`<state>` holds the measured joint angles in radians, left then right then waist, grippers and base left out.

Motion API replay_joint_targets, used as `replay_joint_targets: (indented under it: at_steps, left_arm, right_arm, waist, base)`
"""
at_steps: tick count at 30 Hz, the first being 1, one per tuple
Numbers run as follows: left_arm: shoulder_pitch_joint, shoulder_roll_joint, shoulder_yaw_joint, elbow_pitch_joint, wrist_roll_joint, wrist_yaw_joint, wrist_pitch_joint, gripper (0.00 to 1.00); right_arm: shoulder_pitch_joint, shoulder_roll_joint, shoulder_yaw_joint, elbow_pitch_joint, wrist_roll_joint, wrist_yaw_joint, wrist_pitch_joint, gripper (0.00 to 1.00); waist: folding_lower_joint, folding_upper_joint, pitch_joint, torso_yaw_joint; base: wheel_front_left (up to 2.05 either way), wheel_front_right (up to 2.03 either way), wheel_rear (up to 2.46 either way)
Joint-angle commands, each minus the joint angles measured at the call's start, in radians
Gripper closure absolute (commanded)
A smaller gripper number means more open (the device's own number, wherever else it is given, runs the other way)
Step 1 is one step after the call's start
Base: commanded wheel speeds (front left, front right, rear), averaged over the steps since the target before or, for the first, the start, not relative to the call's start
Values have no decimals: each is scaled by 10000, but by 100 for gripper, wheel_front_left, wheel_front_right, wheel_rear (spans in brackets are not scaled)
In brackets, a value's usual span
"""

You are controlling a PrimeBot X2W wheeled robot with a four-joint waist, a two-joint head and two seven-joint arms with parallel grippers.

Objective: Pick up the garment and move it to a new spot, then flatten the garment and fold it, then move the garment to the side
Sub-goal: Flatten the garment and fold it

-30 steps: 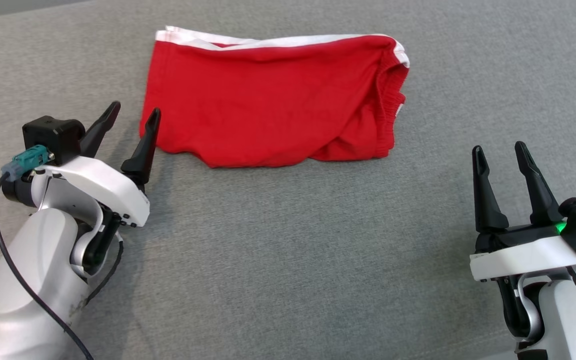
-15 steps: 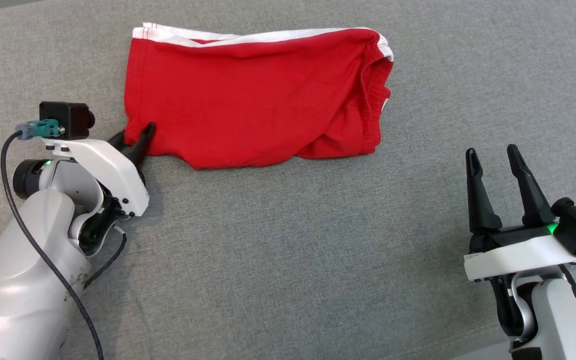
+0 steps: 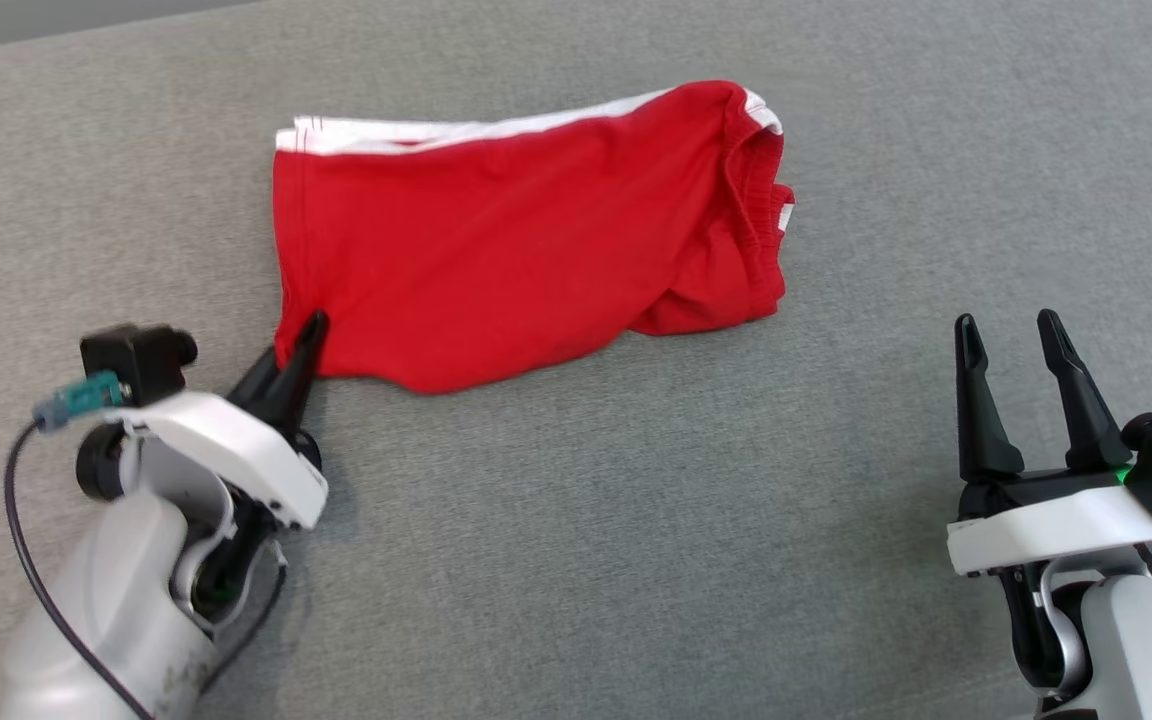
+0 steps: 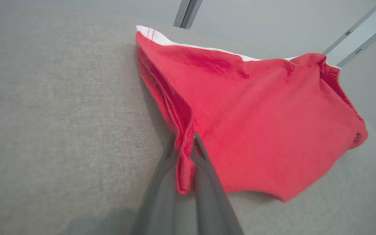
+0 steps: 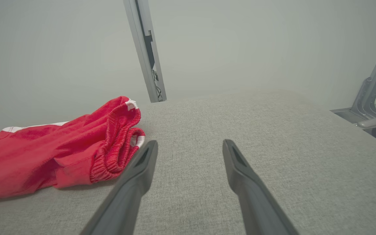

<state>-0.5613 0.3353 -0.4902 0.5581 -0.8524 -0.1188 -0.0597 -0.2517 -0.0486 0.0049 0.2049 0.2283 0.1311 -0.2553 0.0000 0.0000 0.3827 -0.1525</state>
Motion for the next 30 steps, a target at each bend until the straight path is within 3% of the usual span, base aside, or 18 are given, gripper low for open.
replay_joint_targets:
  at_steps: [1,12,13,14,15,23,30]
  left_arm:
    - [401,15,41,-186,-18,115,-103,100]
    - [2354,202,-152,-2736,161,1429,-70,100]
    - [2414,224,-117,-2867,189,1531,-111,82]
    - [2488,202,-59,-2975,174,1635,-193,4]
    - [2557,174,-2,-3084,209,1754,-322,0]
    - [3011,106,474,-3921,1276,3159,-1747,0]
    - [3374,465,970,-4600,2259,3743,-2030,0]
  right_arm:
    - [114,-50,-77,-78,-112,-7,71,0]
    - [416,-52,-275,-427,-357,-7,615,0]
    - [414,-50,-261,-441,-349,-7,665,0]
    - [429,-50,-240,-446,-349,-7,690,0]
    - [456,-50,-240,-451,-364,-7,704,0]
    - [530,-47,-314,-653,-673,-7,937,0]
    - [691,-52,-490,-831,-1135,-7,1240,0]
  waist:
    - [0,0,-119,197]
    - [0,0,-475,916]
    - [0,0,-491,932]
    - [0,0,-529,946]
    - [0,0,-567,964]
    - [0,0,-1029,1179]
    - [0,0,-1525,1499]
  base:
    - [0,0,0]
    - [0,0,0]
    - [0,0,0]
    - [0,0,0]
    - [0,0,0]
    - [0,0,0]
    - [0,0,0]
